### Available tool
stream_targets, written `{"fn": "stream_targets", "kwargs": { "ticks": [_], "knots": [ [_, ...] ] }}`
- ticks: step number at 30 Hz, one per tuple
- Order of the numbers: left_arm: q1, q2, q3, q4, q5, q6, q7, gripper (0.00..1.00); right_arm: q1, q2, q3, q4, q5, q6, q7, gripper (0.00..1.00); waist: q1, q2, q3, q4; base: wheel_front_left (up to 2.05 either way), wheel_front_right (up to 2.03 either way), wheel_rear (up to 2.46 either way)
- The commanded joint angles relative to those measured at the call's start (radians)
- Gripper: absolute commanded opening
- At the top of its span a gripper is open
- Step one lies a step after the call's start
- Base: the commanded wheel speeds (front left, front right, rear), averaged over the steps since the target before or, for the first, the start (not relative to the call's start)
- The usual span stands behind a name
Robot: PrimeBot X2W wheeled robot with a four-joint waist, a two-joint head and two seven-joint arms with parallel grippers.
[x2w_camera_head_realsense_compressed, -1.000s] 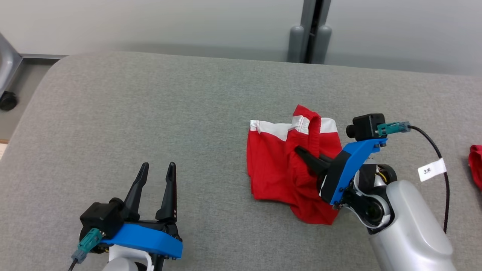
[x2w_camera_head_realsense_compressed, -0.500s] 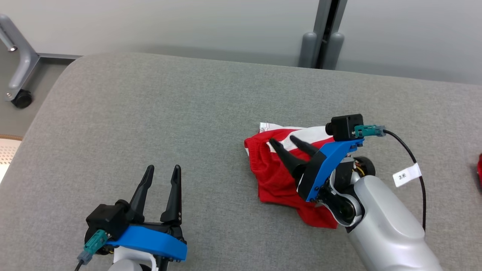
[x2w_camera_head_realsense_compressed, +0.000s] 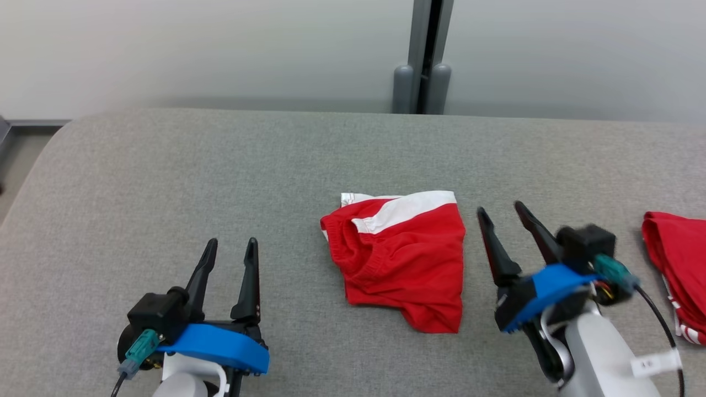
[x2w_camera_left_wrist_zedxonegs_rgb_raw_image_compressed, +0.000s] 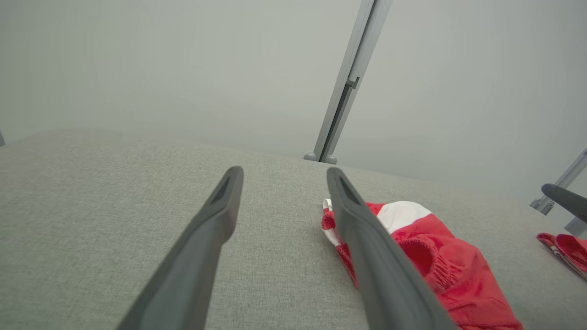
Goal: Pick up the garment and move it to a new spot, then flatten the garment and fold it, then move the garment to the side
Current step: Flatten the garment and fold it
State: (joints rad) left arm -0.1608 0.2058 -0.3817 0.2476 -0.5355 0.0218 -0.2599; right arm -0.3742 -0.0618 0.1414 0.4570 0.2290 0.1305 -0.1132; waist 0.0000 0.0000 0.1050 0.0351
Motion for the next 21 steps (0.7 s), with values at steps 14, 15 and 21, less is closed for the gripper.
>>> {"fn": "stream_targets", "kwargs": {
  "ticks": [14, 15, 21],
  "knots": [
    [0.122, -0.004, 0.105, 0.04, 0.028, 0.026, -0.006, 1.0, 0.286, 0.011, -0.133, -0.148, -0.056, 0.0, -0.135, 1.0, 0.0, 0.0, -0.059, -0.038, 0.0, 0.0, 0.0],
    [0.128, -0.005, 0.11, 0.04, 0.032, 0.025, -0.006, 1.0, 0.291, 0.011, -0.133, -0.151, -0.053, 0.0, -0.138, 1.0, 0.0, 0.0, -0.06, -0.038, 0.0, 0.0, 0.0],
    [0.139, -0.017, 0.145, 0.044, 0.055, 0.012, -0.006, 1.0, 0.311, 0.011, -0.127, -0.148, -0.078, 0.0, -0.147, 1.0, 0.0, 0.0, -0.064, -0.043, 0.0, 0.0, 0.0]
  ]
}}
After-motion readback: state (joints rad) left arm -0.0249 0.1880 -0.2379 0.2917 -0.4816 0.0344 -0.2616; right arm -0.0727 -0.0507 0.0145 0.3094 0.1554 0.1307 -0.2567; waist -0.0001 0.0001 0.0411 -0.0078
